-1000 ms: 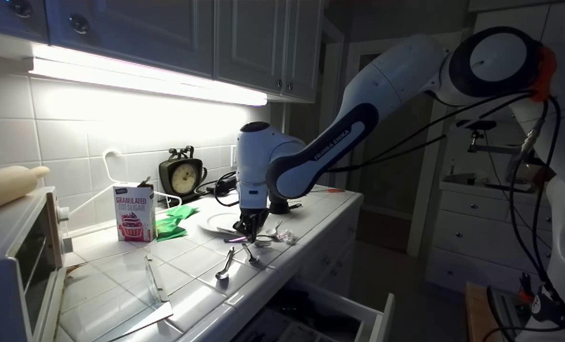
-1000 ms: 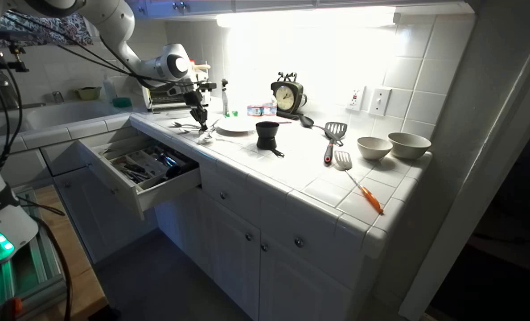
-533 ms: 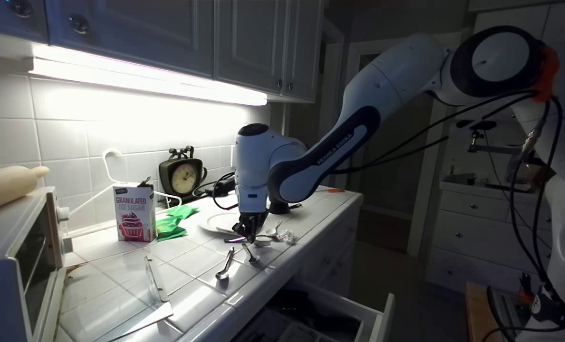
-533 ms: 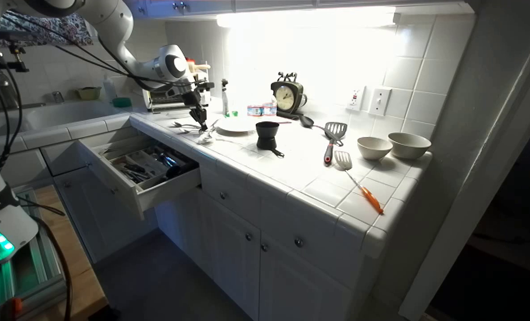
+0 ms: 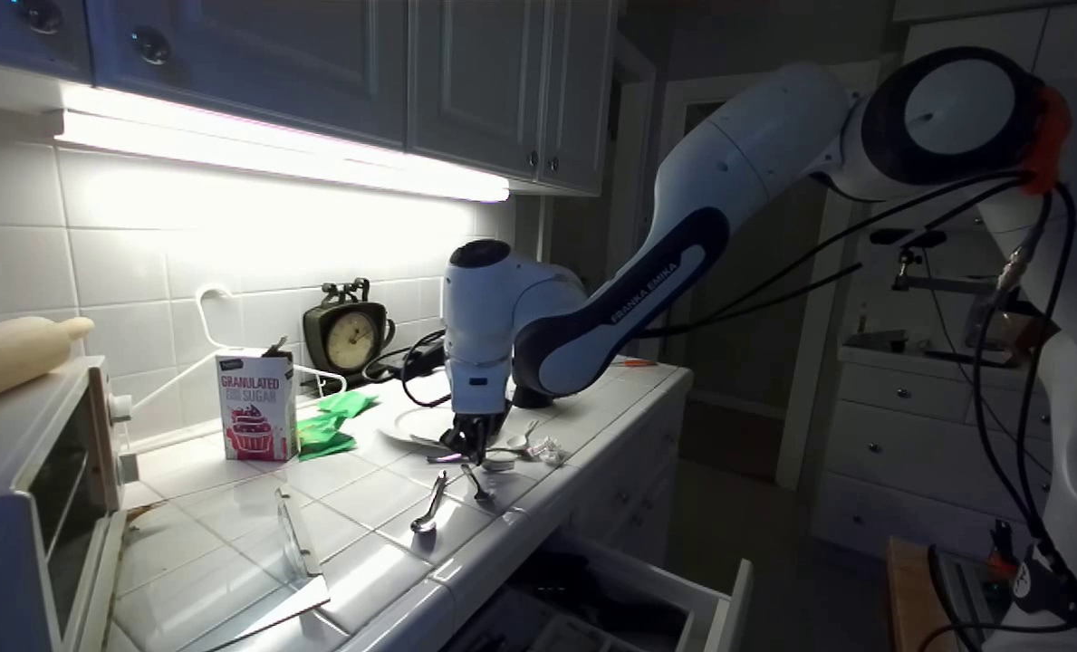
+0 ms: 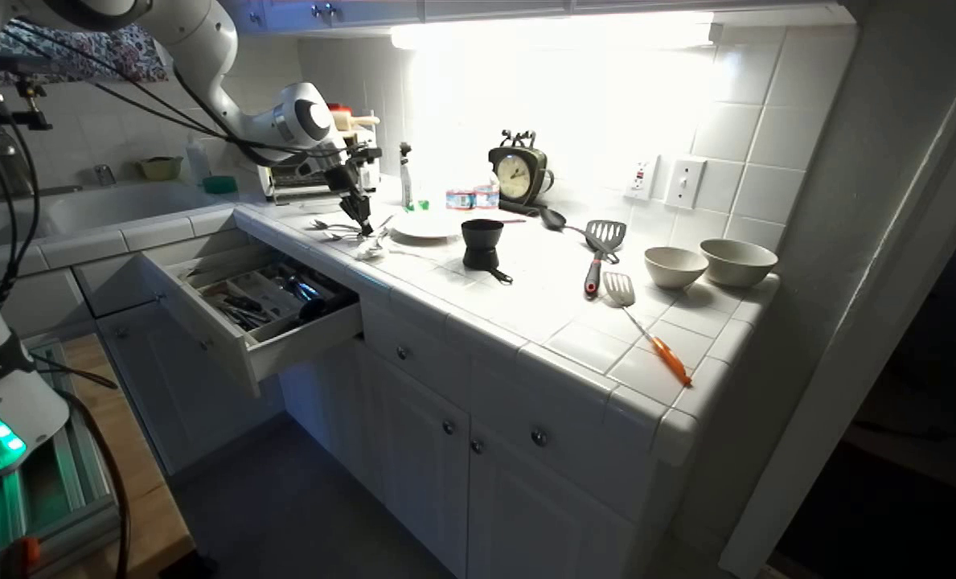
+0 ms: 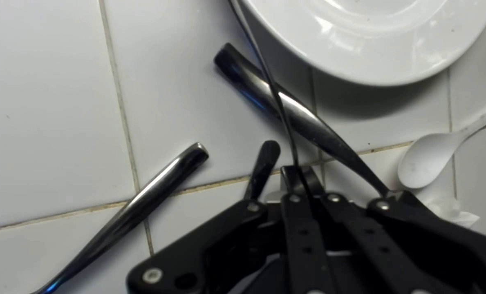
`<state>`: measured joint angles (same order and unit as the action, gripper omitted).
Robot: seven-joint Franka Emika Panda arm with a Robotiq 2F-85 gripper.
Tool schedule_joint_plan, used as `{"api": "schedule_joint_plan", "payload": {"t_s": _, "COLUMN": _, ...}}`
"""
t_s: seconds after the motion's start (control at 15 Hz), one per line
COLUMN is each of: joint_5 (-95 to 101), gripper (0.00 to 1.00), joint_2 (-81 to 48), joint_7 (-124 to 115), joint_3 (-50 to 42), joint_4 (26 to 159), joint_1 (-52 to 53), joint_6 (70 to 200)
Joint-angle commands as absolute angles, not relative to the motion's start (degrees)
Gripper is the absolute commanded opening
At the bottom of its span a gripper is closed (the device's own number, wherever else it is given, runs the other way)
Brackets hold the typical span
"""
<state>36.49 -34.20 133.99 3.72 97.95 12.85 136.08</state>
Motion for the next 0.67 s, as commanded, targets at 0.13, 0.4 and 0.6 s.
{"api": "schedule_joint_plan", "payload": {"t_s": 0.13, "joint_5": 41.0, "gripper": 0.01, "joint_2": -34.7, "joint_7": 124.1, "joint_3": 3.1, "joint_4": 99.5, "joint_1": 14.3, "joint_6": 137.5}}
{"api": "schedule_joint_plan", "payload": {"t_s": 0.4, "joint_5": 45.3, "gripper": 0.01, "joint_2": -34.7, "joint_7": 120.1, "joint_3": 3.2, "joint_4": 99.9, "joint_1": 14.7, "joint_6": 137.1}}
{"api": "schedule_joint_plan", "payload": {"t_s": 0.6, "joint_5": 49.5, "gripper": 0.01, "joint_2": -34.8, "joint_7": 118.7, "joint_3": 3.2, "joint_4": 100.2, "joint_1": 15.0, "joint_6": 136.5}}
